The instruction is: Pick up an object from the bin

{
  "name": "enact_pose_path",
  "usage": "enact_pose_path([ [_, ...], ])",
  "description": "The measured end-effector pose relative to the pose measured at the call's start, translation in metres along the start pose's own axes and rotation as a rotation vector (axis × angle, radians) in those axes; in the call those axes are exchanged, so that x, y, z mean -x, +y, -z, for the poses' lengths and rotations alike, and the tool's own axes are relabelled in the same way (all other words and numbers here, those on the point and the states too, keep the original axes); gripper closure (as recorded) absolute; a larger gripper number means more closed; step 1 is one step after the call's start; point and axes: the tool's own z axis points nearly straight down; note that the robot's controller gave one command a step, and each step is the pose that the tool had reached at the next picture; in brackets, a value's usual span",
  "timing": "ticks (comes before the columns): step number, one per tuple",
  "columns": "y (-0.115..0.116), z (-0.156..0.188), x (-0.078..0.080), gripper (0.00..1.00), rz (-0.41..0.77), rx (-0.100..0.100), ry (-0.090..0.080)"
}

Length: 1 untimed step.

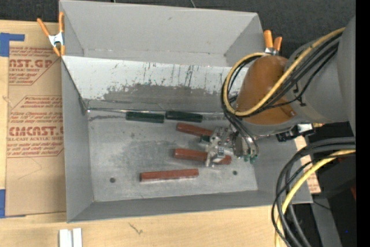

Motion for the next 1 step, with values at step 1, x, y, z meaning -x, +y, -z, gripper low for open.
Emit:
enact_pose_path([
  [1, 0.0, 0.0151, 0.0021, 1.0, -0.001, 0.0, -0.007],
])
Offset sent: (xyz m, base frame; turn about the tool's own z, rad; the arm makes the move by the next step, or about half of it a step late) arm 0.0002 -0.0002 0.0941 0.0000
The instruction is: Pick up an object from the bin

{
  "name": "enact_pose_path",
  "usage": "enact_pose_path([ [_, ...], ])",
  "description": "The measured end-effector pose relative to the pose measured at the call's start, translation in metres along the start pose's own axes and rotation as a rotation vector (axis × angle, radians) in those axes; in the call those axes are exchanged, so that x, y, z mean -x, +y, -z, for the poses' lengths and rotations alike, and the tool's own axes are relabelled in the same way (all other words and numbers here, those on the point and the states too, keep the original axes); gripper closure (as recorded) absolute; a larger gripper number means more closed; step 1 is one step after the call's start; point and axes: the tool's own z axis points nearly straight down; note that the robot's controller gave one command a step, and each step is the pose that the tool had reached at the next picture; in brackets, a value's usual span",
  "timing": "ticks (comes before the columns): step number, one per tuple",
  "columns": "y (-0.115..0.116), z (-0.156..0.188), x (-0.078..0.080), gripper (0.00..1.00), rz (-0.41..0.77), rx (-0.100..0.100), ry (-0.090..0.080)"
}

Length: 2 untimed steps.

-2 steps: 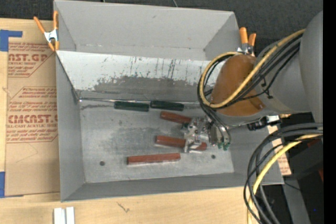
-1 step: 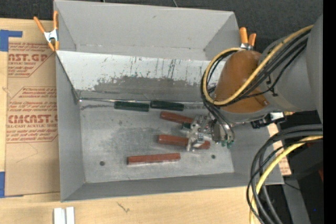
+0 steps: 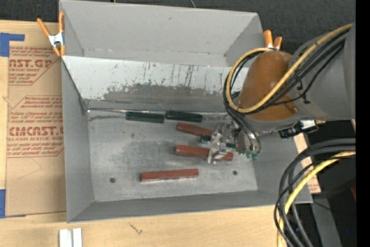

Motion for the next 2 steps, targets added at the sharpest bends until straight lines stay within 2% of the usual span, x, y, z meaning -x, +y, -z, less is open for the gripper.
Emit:
enact_pose_path([
  [2, 0.0, 0.033, -0.002, 1.0, 0.0, -0.001, 0.007],
])
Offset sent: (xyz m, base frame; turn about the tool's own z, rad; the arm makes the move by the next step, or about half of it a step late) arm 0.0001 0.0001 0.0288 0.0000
